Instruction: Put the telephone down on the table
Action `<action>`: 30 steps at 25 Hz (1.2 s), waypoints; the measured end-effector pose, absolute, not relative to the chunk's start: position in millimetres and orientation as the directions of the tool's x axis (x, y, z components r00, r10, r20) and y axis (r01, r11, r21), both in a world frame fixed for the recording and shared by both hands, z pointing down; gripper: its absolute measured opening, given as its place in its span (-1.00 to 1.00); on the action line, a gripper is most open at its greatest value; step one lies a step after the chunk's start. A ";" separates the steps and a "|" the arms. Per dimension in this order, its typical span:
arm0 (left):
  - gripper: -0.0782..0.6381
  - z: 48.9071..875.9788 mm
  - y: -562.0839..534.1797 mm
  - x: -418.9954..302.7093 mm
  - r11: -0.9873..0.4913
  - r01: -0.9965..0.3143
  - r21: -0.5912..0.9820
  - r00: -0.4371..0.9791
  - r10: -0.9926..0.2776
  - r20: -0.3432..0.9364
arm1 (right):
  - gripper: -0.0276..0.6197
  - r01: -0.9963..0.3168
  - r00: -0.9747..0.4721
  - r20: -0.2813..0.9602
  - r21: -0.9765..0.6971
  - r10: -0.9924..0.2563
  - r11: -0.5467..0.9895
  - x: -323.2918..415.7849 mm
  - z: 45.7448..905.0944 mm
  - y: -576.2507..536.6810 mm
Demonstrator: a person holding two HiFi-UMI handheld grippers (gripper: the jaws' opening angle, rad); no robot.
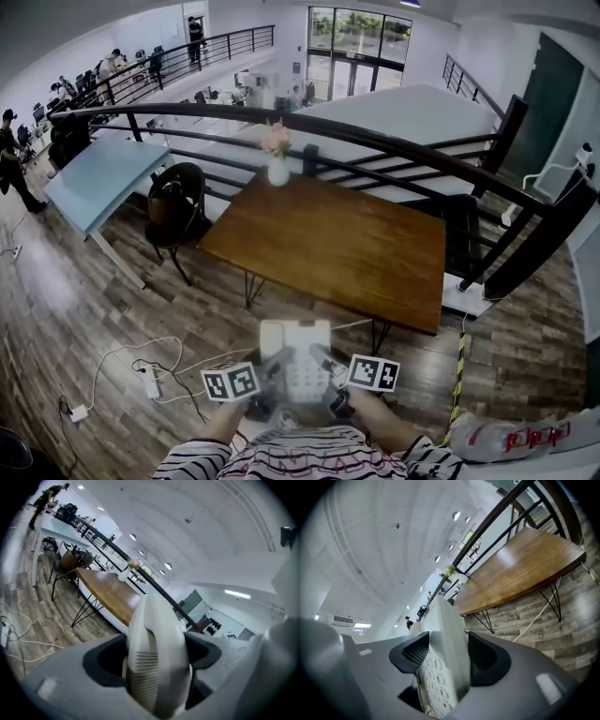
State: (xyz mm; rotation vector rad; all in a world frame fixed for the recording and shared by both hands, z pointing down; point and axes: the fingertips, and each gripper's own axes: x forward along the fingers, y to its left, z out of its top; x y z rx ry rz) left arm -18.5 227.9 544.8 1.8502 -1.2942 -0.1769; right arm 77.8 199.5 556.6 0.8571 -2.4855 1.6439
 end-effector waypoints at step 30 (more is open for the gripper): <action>0.28 535.8 36.0 -57.5 -0.052 -0.713 0.699 0.374 -0.872 0.316 | -0.12 -0.422 -0.888 0.308 -0.842 -0.343 0.337 35.1 548.9 -2.4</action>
